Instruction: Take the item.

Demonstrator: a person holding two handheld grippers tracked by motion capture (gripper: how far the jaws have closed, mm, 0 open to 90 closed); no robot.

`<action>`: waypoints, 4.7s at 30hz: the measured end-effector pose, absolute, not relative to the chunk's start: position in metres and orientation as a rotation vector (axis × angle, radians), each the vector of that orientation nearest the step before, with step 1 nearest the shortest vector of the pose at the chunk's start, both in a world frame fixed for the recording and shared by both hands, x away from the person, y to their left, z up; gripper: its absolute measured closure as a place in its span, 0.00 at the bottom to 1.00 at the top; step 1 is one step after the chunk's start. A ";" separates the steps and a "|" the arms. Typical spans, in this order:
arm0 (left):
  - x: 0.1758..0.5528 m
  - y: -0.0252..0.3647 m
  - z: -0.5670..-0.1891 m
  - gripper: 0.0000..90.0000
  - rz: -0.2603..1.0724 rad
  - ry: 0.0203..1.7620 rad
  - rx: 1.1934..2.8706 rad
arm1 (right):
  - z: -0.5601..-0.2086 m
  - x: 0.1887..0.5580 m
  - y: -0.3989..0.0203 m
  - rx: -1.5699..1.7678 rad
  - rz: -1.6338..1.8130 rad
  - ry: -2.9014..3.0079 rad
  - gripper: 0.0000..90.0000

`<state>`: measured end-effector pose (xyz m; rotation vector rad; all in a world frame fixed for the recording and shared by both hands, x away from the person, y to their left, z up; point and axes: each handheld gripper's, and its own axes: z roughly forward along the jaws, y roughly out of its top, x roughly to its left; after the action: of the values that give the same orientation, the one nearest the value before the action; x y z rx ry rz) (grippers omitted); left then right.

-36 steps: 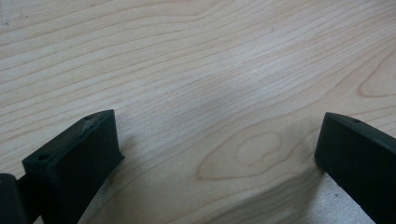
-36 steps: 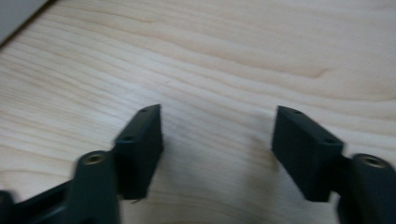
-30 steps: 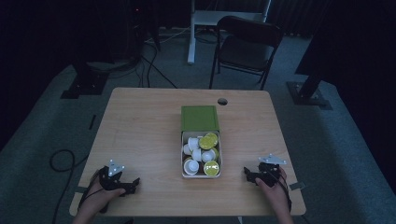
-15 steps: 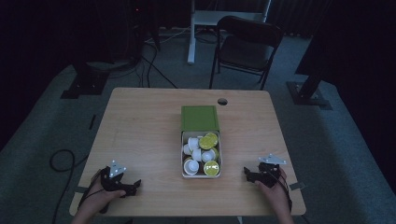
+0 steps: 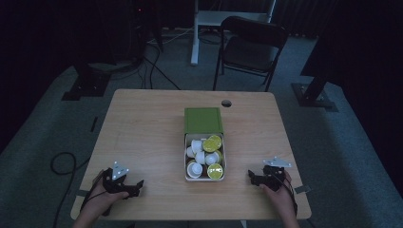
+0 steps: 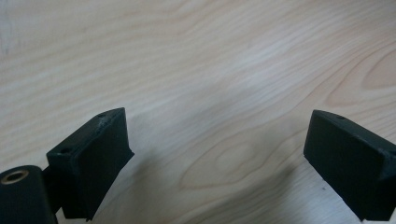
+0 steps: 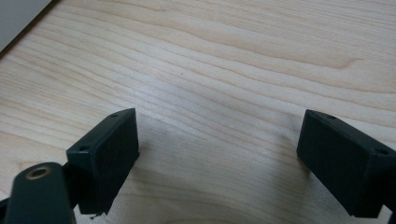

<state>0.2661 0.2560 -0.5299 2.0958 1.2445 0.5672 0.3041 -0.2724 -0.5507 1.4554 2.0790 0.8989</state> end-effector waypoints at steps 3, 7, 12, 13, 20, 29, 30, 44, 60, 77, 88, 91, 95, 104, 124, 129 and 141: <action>0.267 0.248 -0.523 0.08 0.566 1.207 2.108 | -0.551 0.304 -0.272 1.455 0.899 2.079 0.14; 0.269 0.239 -0.514 0.08 0.546 1.154 2.106 | -0.551 0.304 -0.272 1.455 0.899 2.079 0.14; 0.270 0.225 -0.503 0.11 0.536 1.110 2.126 | -0.551 0.304 -0.272 1.455 0.899 2.079 0.14; 0.270 0.223 -0.501 0.11 0.536 1.098 2.128 | -0.551 0.304 -0.272 1.456 0.899 2.079 0.14; 0.272 0.208 -0.483 0.14 0.542 1.033 2.135 | -0.551 0.304 -0.272 1.456 0.899 2.081 0.13; 0.279 0.189 -0.458 0.16 0.524 0.963 2.100 | -0.551 0.304 -0.272 1.456 0.899 2.081 0.13; 0.279 0.187 -0.455 0.16 0.527 0.953 2.104 | -0.551 0.304 -0.272 1.456 0.899 2.081 0.13; 0.287 0.148 -0.431 0.16 0.519 0.834 2.104 | -0.551 0.304 -0.272 1.456 0.899 2.081 0.13; 0.298 0.097 -0.427 0.23 0.458 0.734 2.128 | -0.551 0.304 -0.272 1.457 0.899 2.081 0.13; 0.322 0.053 -0.430 0.30 0.406 0.730 2.119 | -0.551 0.304 -0.272 1.455 0.899 2.080 0.13; 0.339 0.038 -0.442 0.32 0.403 0.783 2.144 | -0.551 0.304 -0.272 1.454 0.899 2.081 0.13; 0.343 0.035 -0.444 0.32 0.402 0.789 2.155 | -0.551 0.304 -0.272 1.453 0.899 2.081 0.13; 0.346 0.033 -0.445 0.32 0.404 0.797 2.161 | -0.551 0.304 -0.272 1.449 0.900 2.084 0.14; 0.355 0.020 -0.450 0.32 0.378 0.829 2.175 | -0.551 0.304 -0.272 1.444 0.903 2.090 0.14; 0.346 0.017 -0.442 0.44 0.426 0.839 2.182 | -0.551 0.304 -0.272 1.443 0.903 2.090 0.14; 0.341 0.021 -0.437 0.44 0.420 0.830 2.178 | -0.551 0.304 -0.272 1.443 0.903 2.090 0.14; 0.334 0.037 -0.421 0.44 0.407 0.830 2.152 | -0.551 0.304 -0.272 1.444 0.903 2.090 0.14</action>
<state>0.3339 0.0371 -0.4215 2.1516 0.8304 0.4070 0.3043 -0.2720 -0.5506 1.4439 2.0899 0.9027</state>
